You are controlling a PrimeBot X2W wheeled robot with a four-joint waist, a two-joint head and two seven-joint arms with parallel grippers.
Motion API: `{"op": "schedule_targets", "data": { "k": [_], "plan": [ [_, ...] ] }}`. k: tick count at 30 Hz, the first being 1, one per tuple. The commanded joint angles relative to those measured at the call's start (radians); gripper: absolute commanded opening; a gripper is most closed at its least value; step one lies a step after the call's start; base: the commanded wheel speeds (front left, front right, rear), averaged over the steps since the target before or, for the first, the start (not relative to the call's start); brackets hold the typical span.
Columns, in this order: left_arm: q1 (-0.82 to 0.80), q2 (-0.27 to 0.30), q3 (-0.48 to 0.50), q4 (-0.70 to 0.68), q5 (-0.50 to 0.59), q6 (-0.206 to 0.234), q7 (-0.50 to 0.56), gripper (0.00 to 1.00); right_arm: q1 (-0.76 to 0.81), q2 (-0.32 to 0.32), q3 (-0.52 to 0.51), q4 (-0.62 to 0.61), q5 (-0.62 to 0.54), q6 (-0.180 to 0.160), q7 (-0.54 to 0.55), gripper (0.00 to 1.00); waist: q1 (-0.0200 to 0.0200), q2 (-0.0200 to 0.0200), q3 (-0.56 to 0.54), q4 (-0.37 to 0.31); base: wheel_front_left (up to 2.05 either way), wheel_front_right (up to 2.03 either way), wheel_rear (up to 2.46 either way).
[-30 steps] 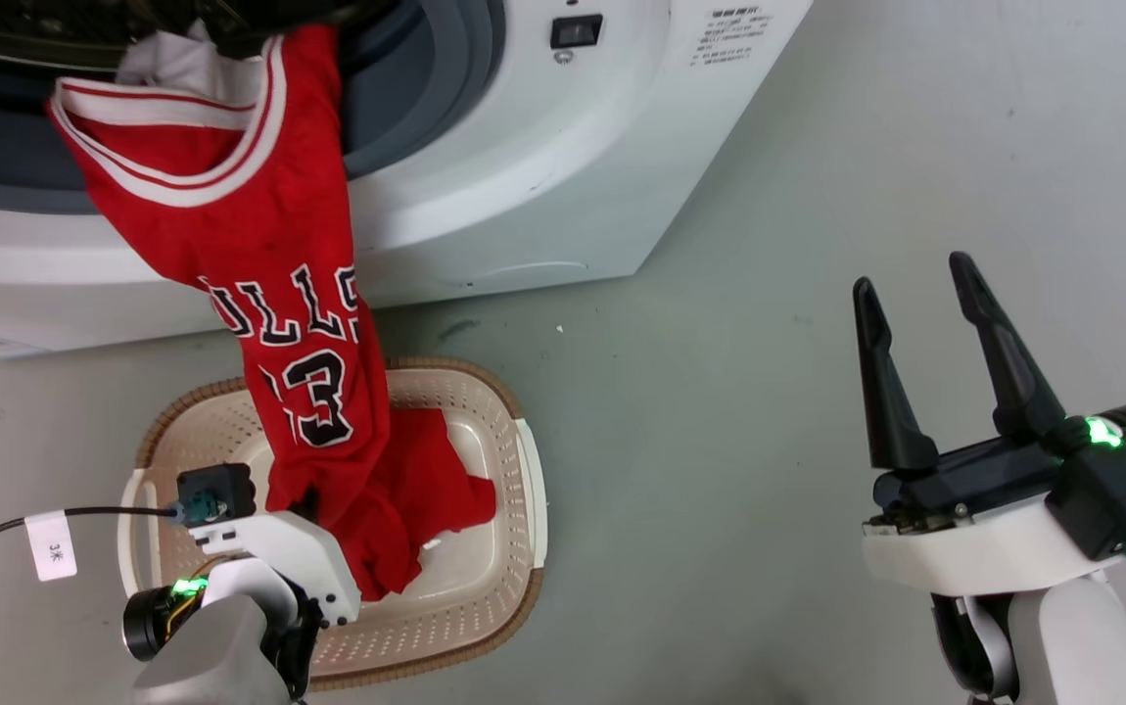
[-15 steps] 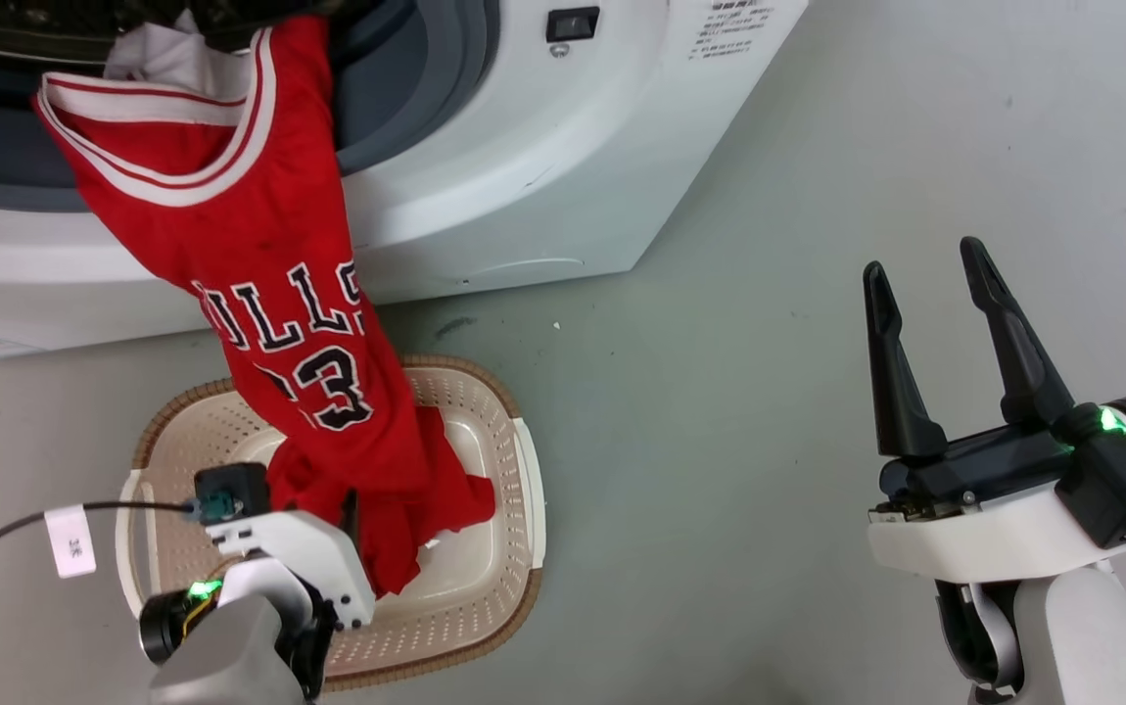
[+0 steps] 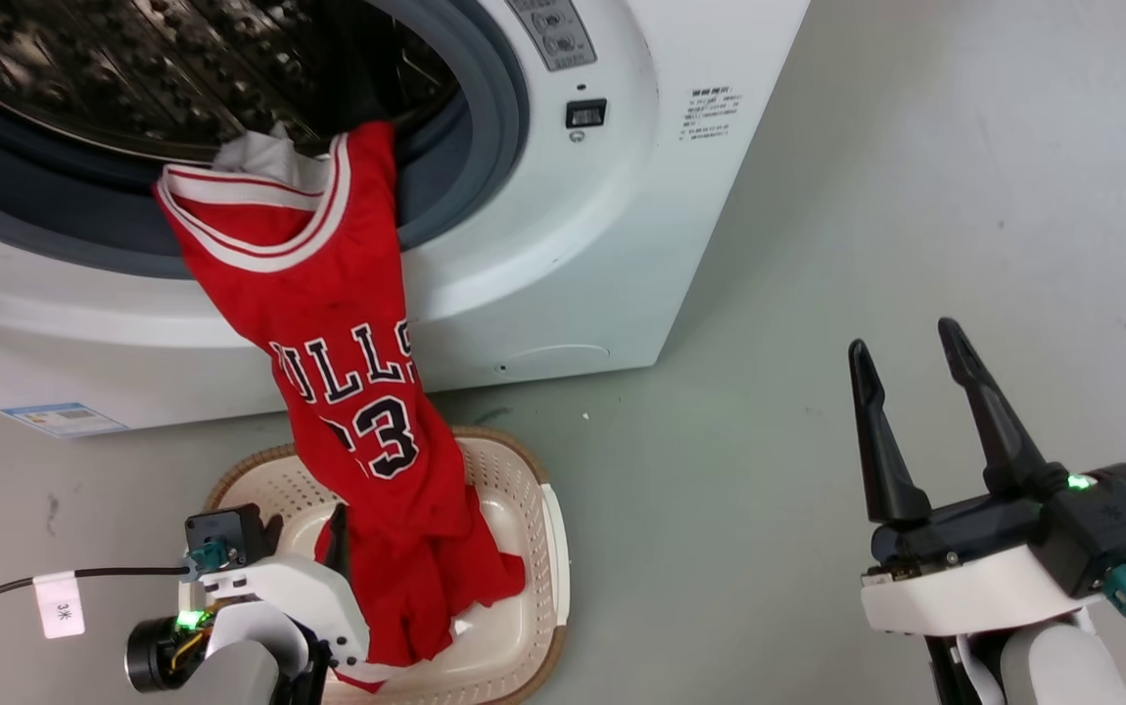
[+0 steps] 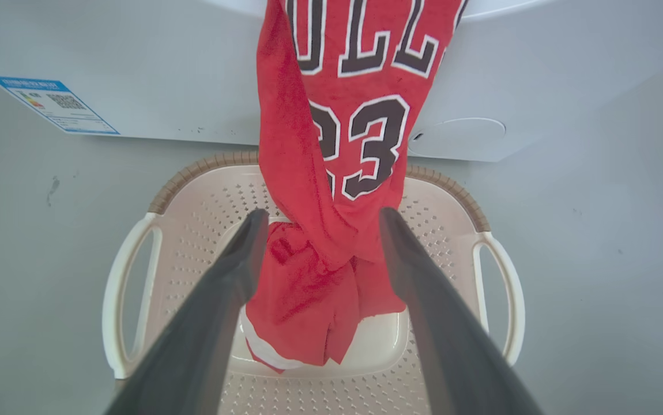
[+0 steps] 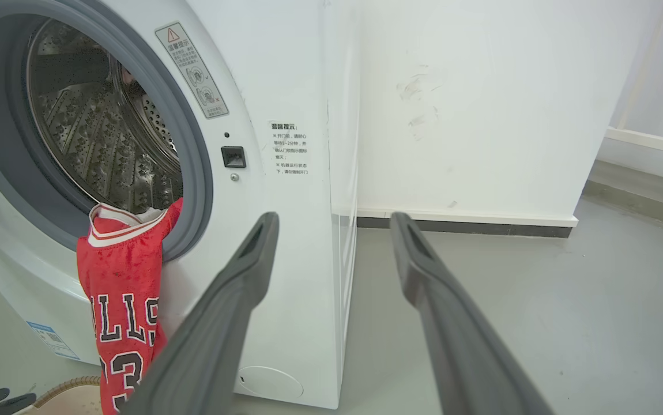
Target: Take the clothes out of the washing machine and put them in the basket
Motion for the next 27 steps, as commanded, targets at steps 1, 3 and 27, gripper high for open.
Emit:
{"op": "schedule_targets", "data": {
  "k": [1,3,27],
  "plan": [
    [0.008,0.008,0.015,-0.028,0.02,0.011,-0.002,1.0,0.011,0.001,0.0,0.003,-0.002,-0.001,-0.002,1.0,0.0,-0.0001,-0.028,0.013,0.0,0.0,0.0],
    [0.053,0.005,0.053,-0.109,0.084,0.035,-0.002,1.0,0.025,0.001,0.0,0.004,-0.004,-0.001,-0.002,1.0,0.0,-0.0001,-0.045,0.019,0.0,0.0,0.0],
    [-0.098,-0.058,0.315,-0.214,0.447,0.01,-0.003,1.0,-0.03,0.001,0.017,-0.01,0.011,-0.001,-0.002,1.0,0.0,-0.0001,0.037,-0.03,0.0,0.0,0.0]
  ]
}}
